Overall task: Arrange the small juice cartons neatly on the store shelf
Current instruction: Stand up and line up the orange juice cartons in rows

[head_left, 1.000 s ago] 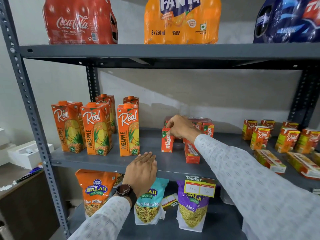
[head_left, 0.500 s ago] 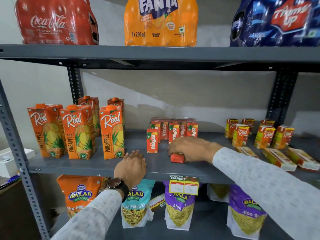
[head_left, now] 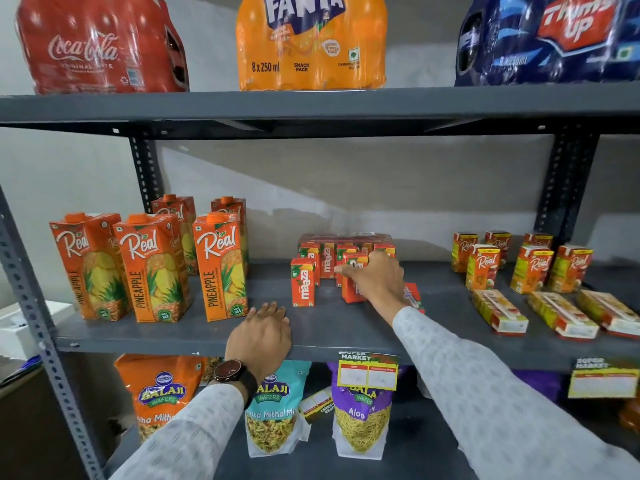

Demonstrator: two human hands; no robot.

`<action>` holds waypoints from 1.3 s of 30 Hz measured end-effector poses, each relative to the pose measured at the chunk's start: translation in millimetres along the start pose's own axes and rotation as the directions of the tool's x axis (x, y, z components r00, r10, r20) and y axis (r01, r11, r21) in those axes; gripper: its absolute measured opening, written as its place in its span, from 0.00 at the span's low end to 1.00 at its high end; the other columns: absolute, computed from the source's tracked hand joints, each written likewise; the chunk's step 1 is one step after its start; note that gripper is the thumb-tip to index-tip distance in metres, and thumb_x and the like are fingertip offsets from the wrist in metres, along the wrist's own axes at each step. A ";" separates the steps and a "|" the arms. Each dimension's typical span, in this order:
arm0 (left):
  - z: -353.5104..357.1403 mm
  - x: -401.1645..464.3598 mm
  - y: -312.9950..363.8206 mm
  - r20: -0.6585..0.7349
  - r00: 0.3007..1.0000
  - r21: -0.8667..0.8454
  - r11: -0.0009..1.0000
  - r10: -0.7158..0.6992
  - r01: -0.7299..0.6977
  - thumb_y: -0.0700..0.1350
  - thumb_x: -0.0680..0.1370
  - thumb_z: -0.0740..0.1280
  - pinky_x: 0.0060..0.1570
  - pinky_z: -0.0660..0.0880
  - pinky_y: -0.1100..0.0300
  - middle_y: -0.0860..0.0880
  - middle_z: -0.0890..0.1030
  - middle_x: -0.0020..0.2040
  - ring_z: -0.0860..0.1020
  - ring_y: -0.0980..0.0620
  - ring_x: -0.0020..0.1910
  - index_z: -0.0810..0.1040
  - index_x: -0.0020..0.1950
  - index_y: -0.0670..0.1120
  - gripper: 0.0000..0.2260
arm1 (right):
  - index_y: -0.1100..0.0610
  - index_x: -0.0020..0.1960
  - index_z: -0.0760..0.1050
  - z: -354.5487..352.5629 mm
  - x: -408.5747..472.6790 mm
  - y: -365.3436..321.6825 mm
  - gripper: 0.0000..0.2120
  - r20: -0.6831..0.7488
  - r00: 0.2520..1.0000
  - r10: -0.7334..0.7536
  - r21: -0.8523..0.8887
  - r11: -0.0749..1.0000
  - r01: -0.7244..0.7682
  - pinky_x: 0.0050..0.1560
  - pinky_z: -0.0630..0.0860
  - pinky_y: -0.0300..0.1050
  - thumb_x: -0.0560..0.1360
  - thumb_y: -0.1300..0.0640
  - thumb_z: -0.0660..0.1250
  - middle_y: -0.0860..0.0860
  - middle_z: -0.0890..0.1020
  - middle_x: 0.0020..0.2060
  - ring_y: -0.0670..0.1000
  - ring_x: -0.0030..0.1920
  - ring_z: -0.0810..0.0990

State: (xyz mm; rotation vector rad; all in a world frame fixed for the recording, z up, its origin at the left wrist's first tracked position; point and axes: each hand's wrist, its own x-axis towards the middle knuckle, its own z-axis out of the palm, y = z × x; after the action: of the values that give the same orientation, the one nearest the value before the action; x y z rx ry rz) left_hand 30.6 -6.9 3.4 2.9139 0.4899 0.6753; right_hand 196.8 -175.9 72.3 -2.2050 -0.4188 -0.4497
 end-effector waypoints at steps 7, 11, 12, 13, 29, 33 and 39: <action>2.2 0.2 1.1 -0.021 1.000 0.017 1.000 0.001 0.000 0.52 0.82 0.47 0.75 0.58 0.54 0.46 0.71 0.74 0.67 0.49 0.74 0.71 0.72 0.45 0.24 | 0.54 0.65 0.71 19.1 -22.1 5.5 0.39 -0.054 0.998 0.009 0.026 1.000 -0.008 0.49 0.82 0.52 0.65 0.30 0.77 0.52 0.83 0.57 0.57 0.55 0.85; 3.0 -0.5 0.1 -0.028 1.000 0.046 0.999 0.011 -0.010 0.52 0.79 0.45 0.75 0.59 0.54 0.46 0.72 0.73 0.68 0.49 0.73 0.72 0.71 0.44 0.27 | 0.53 0.66 0.67 28.6 -34.3 10.4 0.37 -0.082 0.996 0.023 0.086 0.996 -0.016 0.49 0.82 0.50 0.68 0.37 0.79 0.52 0.81 0.59 0.57 0.56 0.84; 3.4 0.1 -0.2 -0.027 1.000 0.053 0.999 0.012 -0.010 0.52 0.79 0.45 0.75 0.58 0.54 0.46 0.72 0.73 0.68 0.49 0.73 0.72 0.72 0.44 0.27 | 0.52 0.65 0.67 28.7 -34.3 11.3 0.34 -0.084 0.996 0.023 0.106 0.994 -0.014 0.46 0.80 0.46 0.69 0.39 0.80 0.51 0.82 0.57 0.56 0.54 0.85; 3.8 0.7 -0.7 -0.024 1.000 0.060 0.998 0.012 -0.010 0.52 0.79 0.45 0.75 0.58 0.54 0.46 0.72 0.73 0.68 0.49 0.73 0.72 0.72 0.44 0.28 | 0.51 0.64 0.66 28.3 -34.0 11.8 0.32 -0.081 0.996 0.026 0.124 0.992 -0.016 0.44 0.78 0.43 0.70 0.42 0.79 0.51 0.82 0.57 0.55 0.53 0.85; 7.6 2.7 -3.1 -0.024 1.000 0.081 0.997 0.015 -0.013 0.53 0.78 0.42 0.74 0.60 0.53 0.45 0.73 0.72 0.69 0.48 0.73 0.73 0.71 0.44 0.30 | 0.50 0.66 0.69 25.1 -33.0 15.8 0.30 -0.041 0.999 0.011 0.264 0.965 0.000 0.46 0.74 0.37 0.70 0.49 0.81 0.43 0.79 0.52 0.46 0.49 0.80; 8.1 3.3 -3.6 -0.022 1.000 0.081 0.997 0.009 -0.008 0.52 0.79 0.45 0.74 0.60 0.53 0.45 0.73 0.72 0.69 0.48 0.73 0.73 0.71 0.43 0.28 | 0.51 0.63 0.74 27.7 -30.2 19.7 0.22 -0.012 1.000 0.019 0.301 0.953 -0.014 0.47 0.79 0.39 0.73 0.53 0.80 0.49 0.85 0.55 0.51 0.54 0.86; 6.3 2.2 -3.6 -0.016 1.000 0.075 0.997 0.018 -0.017 0.53 0.79 0.42 0.75 0.59 0.53 0.45 0.72 0.73 0.68 0.49 0.73 0.72 0.72 0.44 0.30 | 0.54 0.73 0.75 20.5 -37.0 13.0 0.22 0.039 0.999 -0.036 0.329 0.944 0.021 0.60 0.79 0.46 0.80 0.59 0.71 0.51 0.83 0.64 0.53 0.64 0.83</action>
State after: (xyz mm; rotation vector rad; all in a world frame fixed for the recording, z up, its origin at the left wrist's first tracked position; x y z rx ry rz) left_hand 34.2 -3.0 -2.1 2.9883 0.5032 0.6982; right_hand 173.6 -173.0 34.7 -1.8895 -0.5113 -0.3199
